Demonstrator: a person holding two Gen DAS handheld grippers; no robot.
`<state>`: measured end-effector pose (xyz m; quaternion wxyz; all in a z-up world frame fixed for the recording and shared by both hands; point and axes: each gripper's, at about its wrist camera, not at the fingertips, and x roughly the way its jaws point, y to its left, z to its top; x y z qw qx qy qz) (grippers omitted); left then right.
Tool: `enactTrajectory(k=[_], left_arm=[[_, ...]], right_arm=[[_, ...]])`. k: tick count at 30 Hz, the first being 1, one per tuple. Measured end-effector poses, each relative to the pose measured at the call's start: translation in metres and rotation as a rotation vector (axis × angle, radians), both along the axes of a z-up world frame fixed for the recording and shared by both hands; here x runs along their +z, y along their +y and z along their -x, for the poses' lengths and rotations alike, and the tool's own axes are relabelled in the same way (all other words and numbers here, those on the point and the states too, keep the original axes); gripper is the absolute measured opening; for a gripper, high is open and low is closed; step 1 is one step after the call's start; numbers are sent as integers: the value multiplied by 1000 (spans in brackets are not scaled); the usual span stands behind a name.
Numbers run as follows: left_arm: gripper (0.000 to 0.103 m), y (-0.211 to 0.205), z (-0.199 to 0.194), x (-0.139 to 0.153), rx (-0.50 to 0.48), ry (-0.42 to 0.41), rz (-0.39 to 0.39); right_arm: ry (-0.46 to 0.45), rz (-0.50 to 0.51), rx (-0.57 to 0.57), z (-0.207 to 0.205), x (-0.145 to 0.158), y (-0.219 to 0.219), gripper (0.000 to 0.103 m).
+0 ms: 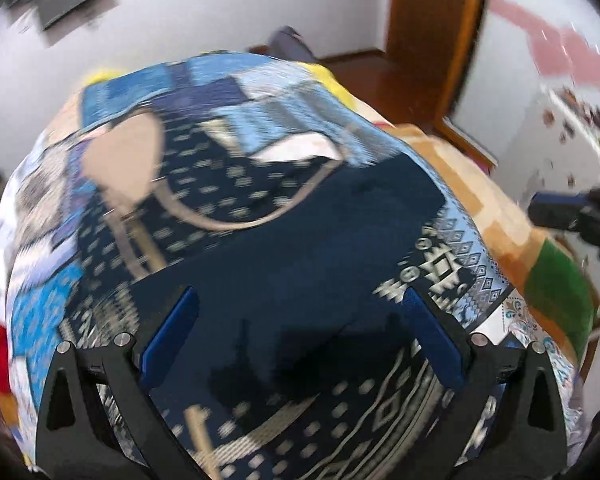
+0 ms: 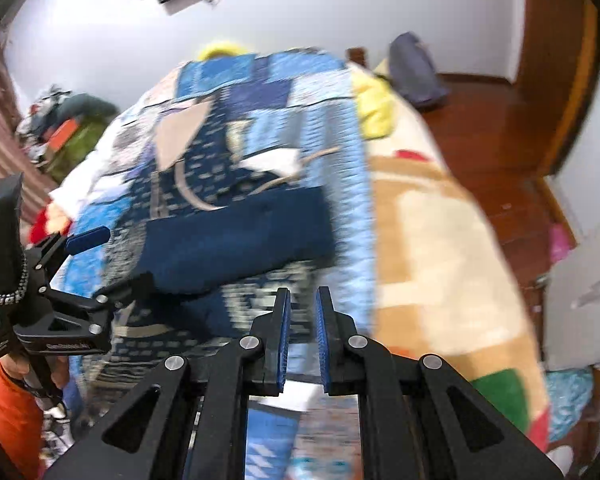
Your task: Fold large clothes
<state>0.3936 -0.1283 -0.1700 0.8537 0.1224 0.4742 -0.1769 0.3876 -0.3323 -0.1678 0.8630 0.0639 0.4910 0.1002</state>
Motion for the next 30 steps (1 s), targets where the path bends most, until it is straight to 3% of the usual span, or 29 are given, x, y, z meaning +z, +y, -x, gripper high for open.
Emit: enactTrajectory(k=[5, 8, 11, 13, 14, 18, 21, 24, 30], left_arm=[[102, -54, -23, -37, -79, 38, -82], [81, -71, -32, -52, -86, 24, -130], [52, -72, -38, -54, -87, 40, -71], [19, -68, -39, -47, -79, 30, -45], [12, -61, -39, -39, -58, 14, -33], [10, -24, -43, -2, 24, -53, 52], [10, 21, -44, 31, 101, -133, 84], [10, 71, -48, 52, 186, -158, 128], [10, 156, -44, 51, 324, -169, 143]], right_arm=[[16, 22, -35, 4, -14, -32, 9], [45, 20, -47, 3, -29, -40, 9], [69, 7, -55, 0, -41, -42, 9], [81, 2, -53, -4, -47, -38, 8], [83, 3, -52, -5, -49, -36, 9], [68, 4, -28, -14, -45, -22, 8], [42, 20, 2, -23, -36, -4, 9], [4, 45, 40, -32, -26, 20, 9], [-44, 163, 132, -56, -27, 81, 9]])
